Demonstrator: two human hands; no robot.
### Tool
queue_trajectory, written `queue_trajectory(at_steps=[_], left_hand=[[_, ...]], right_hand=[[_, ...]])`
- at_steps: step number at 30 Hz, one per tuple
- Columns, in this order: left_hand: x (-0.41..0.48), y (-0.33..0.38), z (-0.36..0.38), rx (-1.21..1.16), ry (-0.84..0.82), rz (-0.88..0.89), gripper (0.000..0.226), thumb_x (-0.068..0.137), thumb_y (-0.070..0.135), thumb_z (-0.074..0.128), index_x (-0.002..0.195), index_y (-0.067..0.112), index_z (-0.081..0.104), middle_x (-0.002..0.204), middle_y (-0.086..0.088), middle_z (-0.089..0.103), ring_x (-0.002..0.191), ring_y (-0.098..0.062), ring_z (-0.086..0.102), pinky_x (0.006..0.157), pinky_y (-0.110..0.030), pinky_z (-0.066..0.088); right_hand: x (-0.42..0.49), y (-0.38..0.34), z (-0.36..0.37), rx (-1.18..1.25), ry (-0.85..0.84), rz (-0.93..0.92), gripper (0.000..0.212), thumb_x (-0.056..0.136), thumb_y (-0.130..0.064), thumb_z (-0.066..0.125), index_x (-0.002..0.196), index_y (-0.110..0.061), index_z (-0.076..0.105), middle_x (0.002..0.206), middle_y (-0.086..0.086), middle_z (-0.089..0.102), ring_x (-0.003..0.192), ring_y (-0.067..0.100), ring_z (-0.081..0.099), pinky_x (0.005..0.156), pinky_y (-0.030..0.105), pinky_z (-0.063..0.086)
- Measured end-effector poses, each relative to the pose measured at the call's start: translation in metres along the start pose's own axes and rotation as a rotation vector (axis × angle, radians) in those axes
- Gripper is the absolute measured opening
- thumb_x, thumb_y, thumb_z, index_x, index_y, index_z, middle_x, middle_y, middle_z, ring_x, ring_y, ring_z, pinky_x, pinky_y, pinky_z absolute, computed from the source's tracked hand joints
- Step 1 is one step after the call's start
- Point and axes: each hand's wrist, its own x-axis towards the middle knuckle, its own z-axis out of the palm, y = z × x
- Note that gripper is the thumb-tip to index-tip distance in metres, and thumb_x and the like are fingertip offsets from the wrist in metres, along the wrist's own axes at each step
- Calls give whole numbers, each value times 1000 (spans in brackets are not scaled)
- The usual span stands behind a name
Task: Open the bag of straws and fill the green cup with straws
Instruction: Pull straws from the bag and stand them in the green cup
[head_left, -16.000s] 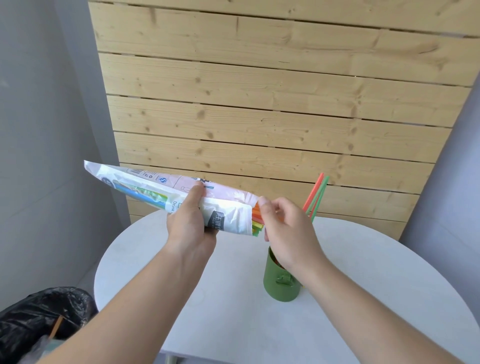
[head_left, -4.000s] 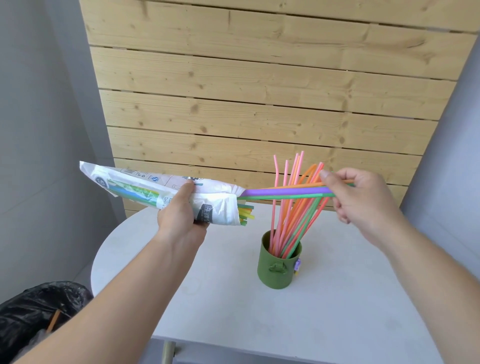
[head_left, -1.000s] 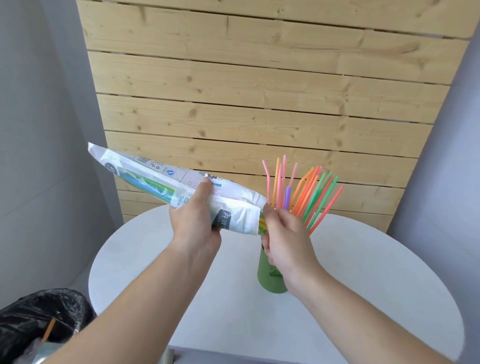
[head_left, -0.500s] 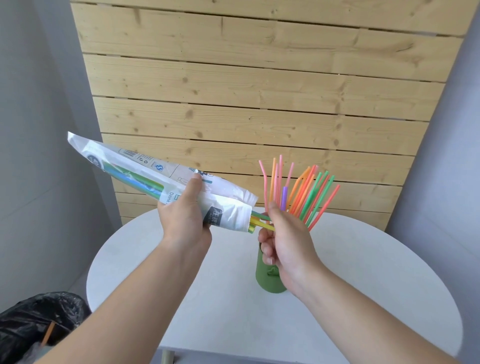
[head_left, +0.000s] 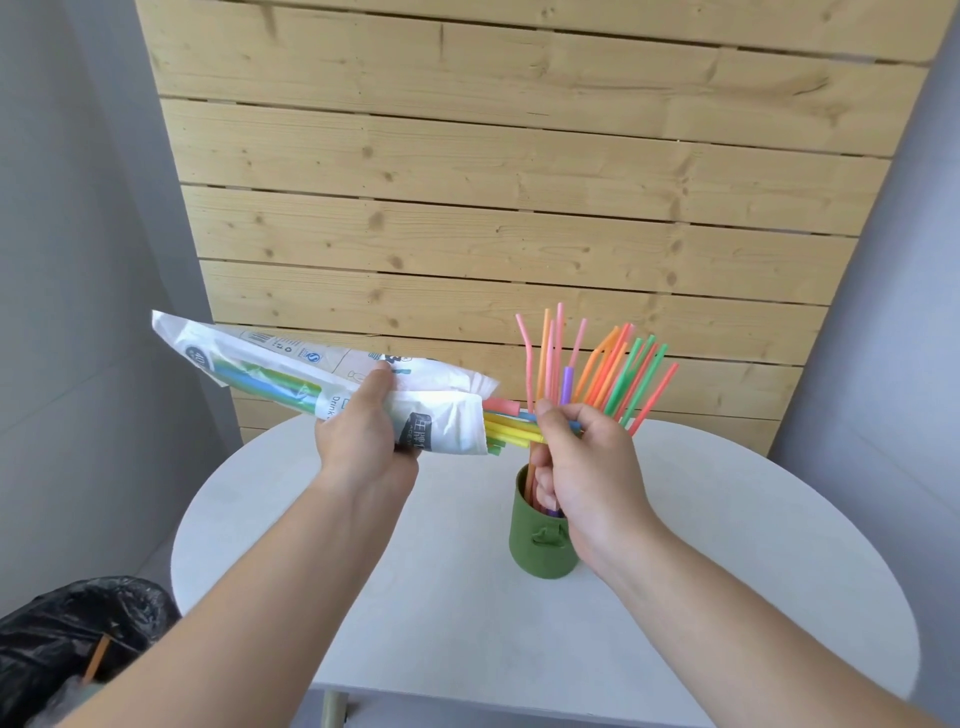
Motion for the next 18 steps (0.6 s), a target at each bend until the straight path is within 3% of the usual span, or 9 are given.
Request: queue_trajectory(at_steps=[5, 8, 13, 18], left_hand=[[7, 2, -3, -12, 10, -30, 46, 94, 12, 78, 137, 8, 61, 122, -9, 77, 94, -24, 79, 80, -46, 66], [10, 3, -4, -17, 13, -43, 46, 94, 12, 78, 137, 8, 61, 121, -9, 78, 91, -23, 79, 72, -44, 67], [12, 3, -6, -11, 24, -53, 46, 94, 13, 78, 137, 8, 61, 121, -9, 77, 89, -22, 79, 65, -43, 67], [13, 2, -5, -12, 29, -37, 51, 92, 12, 80, 138, 9, 59, 122, -9, 77, 95, -25, 79, 65, -47, 67]], right_hand=[[4, -4, -5, -7, 68, -78, 20, 97, -25, 62, 82, -12, 62, 48, -2, 44, 38, 13, 33, 39, 23, 28], [3, -7, -6, 22, 52, -78, 20, 98, -25, 60, 84, -10, 61, 49, 0, 42, 37, 12, 31, 38, 22, 27], [1, -7, -7, -23, -28, -30, 33, 96, -38, 61, 97, -5, 59, 58, 10, 60, 35, 17, 40, 36, 21, 33], [-1, -3, -6, -21, 14, -23, 22, 97, -26, 62, 97, -4, 62, 59, 10, 66, 36, 14, 47, 37, 24, 41]])
